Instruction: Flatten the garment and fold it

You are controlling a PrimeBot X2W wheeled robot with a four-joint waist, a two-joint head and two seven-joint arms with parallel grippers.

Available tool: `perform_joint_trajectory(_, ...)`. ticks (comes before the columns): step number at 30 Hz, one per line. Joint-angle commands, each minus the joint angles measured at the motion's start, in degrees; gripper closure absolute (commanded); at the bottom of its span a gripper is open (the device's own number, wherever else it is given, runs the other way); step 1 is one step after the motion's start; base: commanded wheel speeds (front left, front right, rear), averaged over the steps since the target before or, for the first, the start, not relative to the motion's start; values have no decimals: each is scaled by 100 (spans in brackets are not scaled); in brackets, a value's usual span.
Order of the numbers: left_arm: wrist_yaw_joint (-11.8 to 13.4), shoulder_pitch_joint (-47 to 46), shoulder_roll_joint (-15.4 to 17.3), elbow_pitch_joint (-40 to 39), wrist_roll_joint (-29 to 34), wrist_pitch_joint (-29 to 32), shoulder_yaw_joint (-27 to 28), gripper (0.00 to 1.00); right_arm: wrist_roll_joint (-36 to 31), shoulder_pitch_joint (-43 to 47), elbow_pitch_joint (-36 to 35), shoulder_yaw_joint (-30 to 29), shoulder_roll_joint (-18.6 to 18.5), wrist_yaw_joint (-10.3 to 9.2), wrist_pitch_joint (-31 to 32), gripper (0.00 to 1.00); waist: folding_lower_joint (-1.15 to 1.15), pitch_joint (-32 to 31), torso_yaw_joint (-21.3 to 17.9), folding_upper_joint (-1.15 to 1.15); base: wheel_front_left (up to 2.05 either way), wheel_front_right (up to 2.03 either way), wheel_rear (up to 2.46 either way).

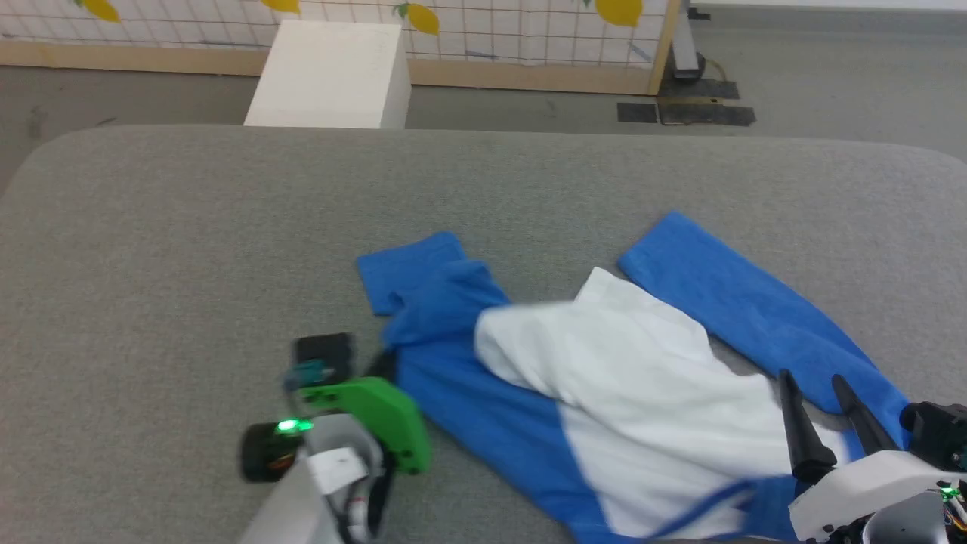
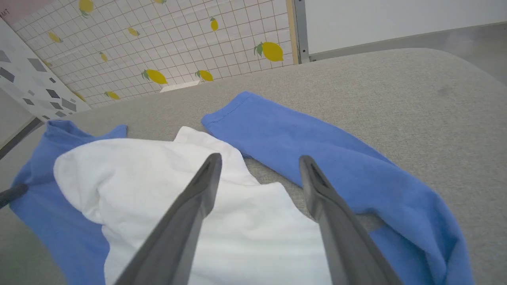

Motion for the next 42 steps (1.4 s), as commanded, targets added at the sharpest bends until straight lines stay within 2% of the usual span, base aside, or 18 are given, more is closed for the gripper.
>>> perform_joint_trajectory(1,139,168,202,-70,-68,-150,204,100,11,-91,4,22,-5,-8,-42,0,0,-57,146,0,0,0,0)
perform_joint_trajectory(7,612,754,650,-487,-267,-405,895,100,5,-119,36,45,-5,-8,-33,0,0,-98,403,0,0,0,0)
perform_joint_trajectory(12,882,1286,738,-687,-485,-409,1237,100,-29,-105,119,116,-5,-8,98,0,0,-145,585,0,0,0,0)
perform_joint_trajectory(13,892,1383,702,-728,-557,-430,1287,55,-60,-109,128,142,-5,-8,132,0,0,-154,620,0,0,0,0)
perform_joint_trajectory(14,890,1455,664,-762,-619,-459,1326,6,-94,-118,130,167,-5,-8,155,0,0,-158,641,0,0,0,0)
perform_joint_trajectory(15,873,1536,650,-778,-645,-502,1337,0,-149,-137,131,219,-5,-8,190,0,0,-165,665,0,0,0,0)
perform_joint_trajectory(16,842,1581,653,-776,-652,-562,1343,0,-192,-163,129,268,-5,-8,213,0,0,-167,682,0,0,0,0)
perform_joint_trajectory(17,669,1641,549,-881,-658,-1099,1395,0,-360,-335,109,539,-5,-8,280,0,0,-150,766,0,0,0,0)
perform_joint_trajectory(18,592,1637,502,-915,-639,-1349,1408,0,-410,-437,110,660,-5,-8,298,0,0,-135,805,0,0,0,0)
perform_joint_trajectory(22,405,1489,387,-1088,-277,-1786,1462,0,-496,-986,254,1194,-126,-8,391,0,0,0,992,0,0,0,0)
perform_joint_trajectory(27,182,1270,114,-1800,680,-1819,1718,0,-309,-1935,872,1918,-456,-8,530,0,0,300,1271,0,0,0,0)
perform_joint_trajectory(32,-225,1128,-191,-2266,1324,-1821,1885,0,11,-2917,1881,2372,-588,-8,872,0,0,666,1570,0,0,0,0)
perform_joint_trajectory(37,-414,1102,-291,-2418,1512,-1821,1840,0,126,-3587,2825,2572,-656,-8,1571,0,0,913,1799,0,0,0,0)
perform_joint_trajectory(42,-347,1077,-300,-2410,1260,-1822,1672,0,265,-3927,3539,2764,-722,-8,2672,1,0,1028,1950,0,0,0,0)
